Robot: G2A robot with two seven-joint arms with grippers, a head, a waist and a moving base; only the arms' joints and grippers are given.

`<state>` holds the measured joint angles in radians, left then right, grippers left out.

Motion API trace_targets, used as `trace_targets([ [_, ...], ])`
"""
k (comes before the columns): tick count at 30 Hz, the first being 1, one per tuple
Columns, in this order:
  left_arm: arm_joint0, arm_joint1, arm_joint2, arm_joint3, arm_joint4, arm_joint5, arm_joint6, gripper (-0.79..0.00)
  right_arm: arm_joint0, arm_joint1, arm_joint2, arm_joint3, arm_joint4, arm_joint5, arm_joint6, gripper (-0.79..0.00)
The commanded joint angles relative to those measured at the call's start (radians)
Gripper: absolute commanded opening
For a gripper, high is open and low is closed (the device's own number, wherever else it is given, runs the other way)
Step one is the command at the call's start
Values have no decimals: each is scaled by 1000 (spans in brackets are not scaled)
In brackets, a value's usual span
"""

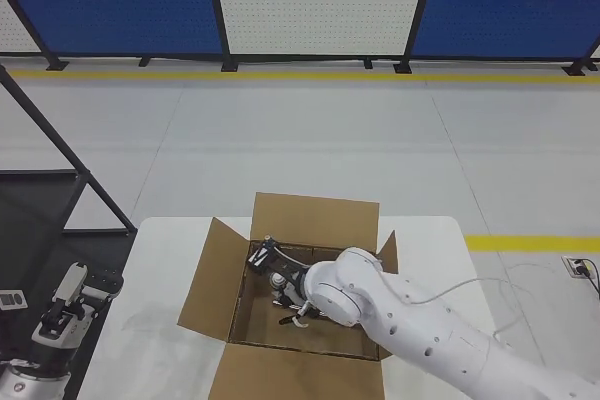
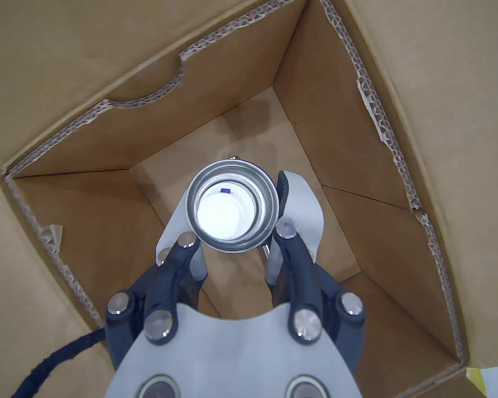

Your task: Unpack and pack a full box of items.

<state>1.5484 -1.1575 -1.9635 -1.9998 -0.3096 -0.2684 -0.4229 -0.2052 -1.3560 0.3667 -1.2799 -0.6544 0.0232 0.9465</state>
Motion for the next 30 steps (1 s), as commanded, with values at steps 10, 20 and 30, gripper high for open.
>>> trace_targets([
  [10,0,0,0,0,0,0,0,0,6,-96,-17,240,22,-3,-74,-785],
  [20,0,0,0,0,0,0,0,0,-6,-144,-5,359,-10,6,-126,-785],
  [30,0,0,0,0,0,0,0,0,-17,-165,26,391,-37,-26,-133,0],
])
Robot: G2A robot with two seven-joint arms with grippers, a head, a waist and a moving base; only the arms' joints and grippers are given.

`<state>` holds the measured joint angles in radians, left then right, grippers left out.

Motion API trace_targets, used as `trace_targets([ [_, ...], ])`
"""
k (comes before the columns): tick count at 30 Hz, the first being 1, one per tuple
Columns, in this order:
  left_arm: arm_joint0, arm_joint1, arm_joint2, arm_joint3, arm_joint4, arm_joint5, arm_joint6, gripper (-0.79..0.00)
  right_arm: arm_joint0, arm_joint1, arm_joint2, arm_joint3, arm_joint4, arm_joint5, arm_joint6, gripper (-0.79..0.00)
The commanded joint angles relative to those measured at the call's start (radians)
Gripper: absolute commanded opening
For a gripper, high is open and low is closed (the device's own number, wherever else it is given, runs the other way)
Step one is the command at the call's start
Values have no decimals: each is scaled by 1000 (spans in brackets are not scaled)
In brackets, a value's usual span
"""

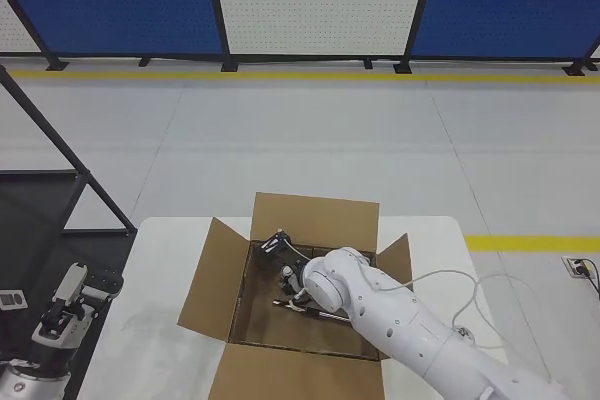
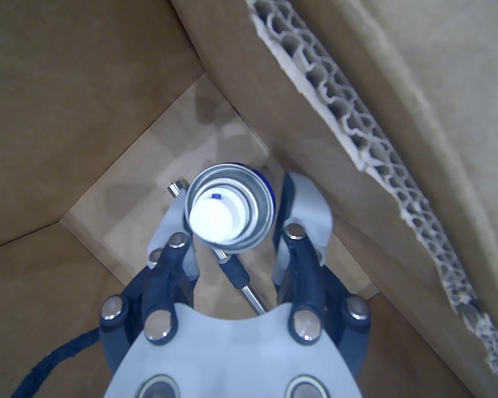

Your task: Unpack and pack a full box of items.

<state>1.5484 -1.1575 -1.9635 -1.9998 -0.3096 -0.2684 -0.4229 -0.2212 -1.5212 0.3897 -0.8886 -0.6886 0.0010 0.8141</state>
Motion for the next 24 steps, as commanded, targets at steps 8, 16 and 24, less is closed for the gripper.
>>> trace_targets([
  [8,0,0,0,0,0,0,0,0,-38,20,57,-91,-53,-14,-12,0],
  [16,0,0,0,0,0,0,0,0,-149,97,164,-353,-189,31,43,0],
  [24,0,0,0,0,0,0,0,0,-351,196,372,-737,-328,-8,75,0],
])
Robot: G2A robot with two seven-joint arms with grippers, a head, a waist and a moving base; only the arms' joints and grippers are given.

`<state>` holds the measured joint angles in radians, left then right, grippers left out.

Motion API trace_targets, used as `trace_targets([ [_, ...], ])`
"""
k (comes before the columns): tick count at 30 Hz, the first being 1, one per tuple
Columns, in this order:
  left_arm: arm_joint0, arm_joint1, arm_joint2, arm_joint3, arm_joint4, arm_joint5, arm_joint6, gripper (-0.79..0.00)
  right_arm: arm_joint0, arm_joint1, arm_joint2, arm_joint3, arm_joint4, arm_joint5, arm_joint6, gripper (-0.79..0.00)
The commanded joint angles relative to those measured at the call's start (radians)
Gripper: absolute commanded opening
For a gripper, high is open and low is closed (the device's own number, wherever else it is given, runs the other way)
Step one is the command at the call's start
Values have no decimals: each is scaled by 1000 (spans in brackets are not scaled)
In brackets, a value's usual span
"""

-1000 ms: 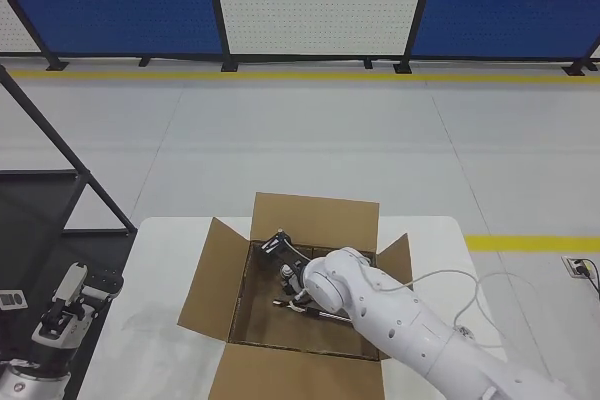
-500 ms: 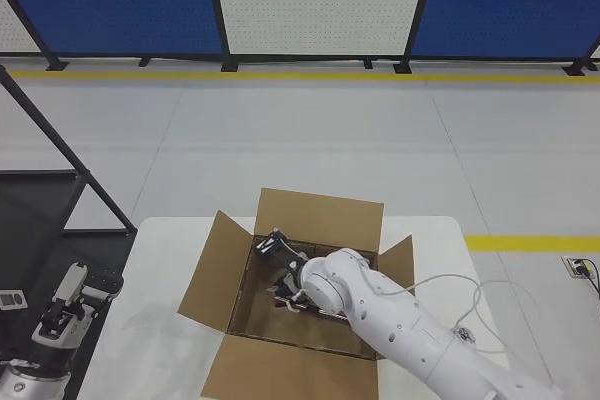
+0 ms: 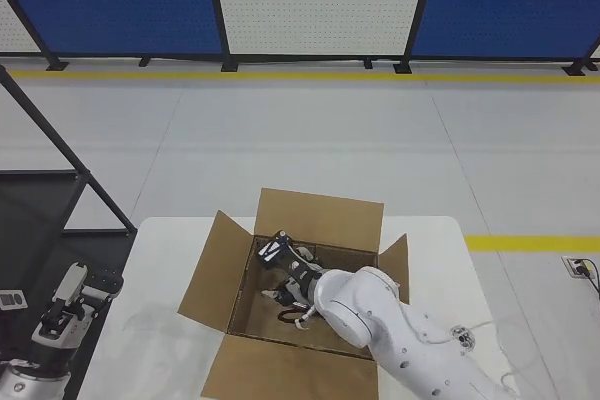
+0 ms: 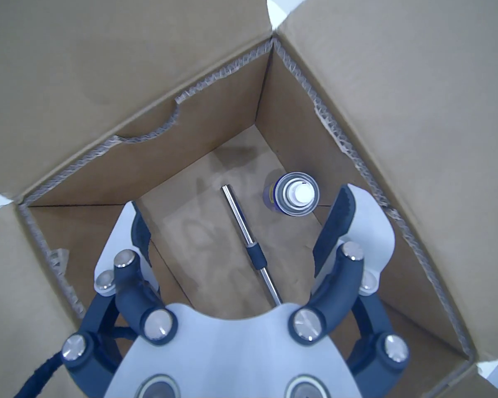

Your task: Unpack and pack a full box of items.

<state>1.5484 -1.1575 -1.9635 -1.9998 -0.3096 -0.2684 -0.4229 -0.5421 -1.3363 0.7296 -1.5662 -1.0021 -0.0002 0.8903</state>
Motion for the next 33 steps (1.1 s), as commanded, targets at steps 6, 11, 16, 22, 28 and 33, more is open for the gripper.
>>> trace_targets([
  [6,0,0,0,0,0,0,0,0,-261,77,240,-399,-111,-60,-16,0],
  [11,0,0,0,0,0,0,0,0,-458,113,423,-619,-113,-125,-59,0],
  [16,0,0,0,0,0,0,0,0,-654,132,603,-752,-110,-89,-149,0],
  [22,0,0,0,0,0,0,0,0,-869,141,826,-773,-10,-72,-286,0],
  [28,0,0,0,0,0,0,0,0,-1024,143,1011,-717,125,-80,-362,0],
  [33,0,0,0,0,0,0,0,0,-1024,153,1056,-623,155,-109,-201,0],
])
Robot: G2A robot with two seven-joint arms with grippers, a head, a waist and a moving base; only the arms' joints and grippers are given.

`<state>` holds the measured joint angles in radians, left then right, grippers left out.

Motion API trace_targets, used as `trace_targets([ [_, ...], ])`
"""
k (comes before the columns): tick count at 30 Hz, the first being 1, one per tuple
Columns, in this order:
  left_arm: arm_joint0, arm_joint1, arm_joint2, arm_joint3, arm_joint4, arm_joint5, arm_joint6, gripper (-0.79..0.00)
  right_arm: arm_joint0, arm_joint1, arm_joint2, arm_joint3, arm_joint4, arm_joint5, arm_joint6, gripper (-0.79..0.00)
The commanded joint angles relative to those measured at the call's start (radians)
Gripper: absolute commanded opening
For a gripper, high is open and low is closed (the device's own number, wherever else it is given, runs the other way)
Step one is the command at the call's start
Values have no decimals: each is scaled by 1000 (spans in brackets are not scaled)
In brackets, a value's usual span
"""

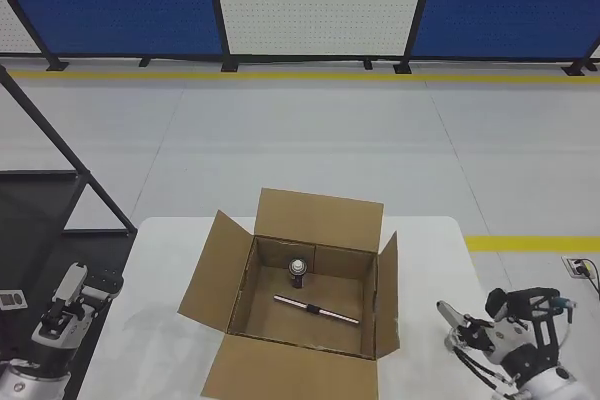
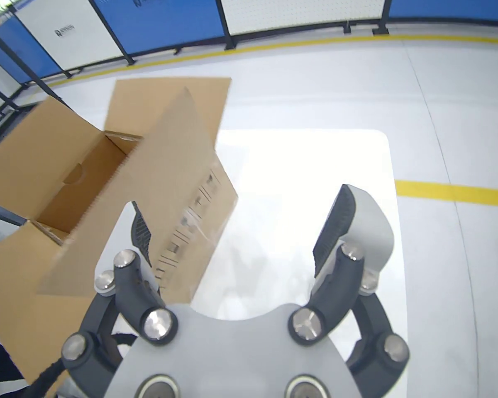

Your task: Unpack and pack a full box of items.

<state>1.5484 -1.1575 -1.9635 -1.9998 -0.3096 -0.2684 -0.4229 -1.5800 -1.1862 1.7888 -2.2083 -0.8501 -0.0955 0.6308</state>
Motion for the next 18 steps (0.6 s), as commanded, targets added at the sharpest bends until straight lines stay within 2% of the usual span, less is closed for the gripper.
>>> trace_targets([
  [1,0,0,0,0,0,0,0,0,41,7,-10,45,-4,-9,121,0],
  [3,0,0,0,0,0,0,0,0,107,12,-52,87,-22,23,261,0],
  [18,0,0,0,0,0,0,0,0,107,12,-52,87,-22,23,261,0],
])
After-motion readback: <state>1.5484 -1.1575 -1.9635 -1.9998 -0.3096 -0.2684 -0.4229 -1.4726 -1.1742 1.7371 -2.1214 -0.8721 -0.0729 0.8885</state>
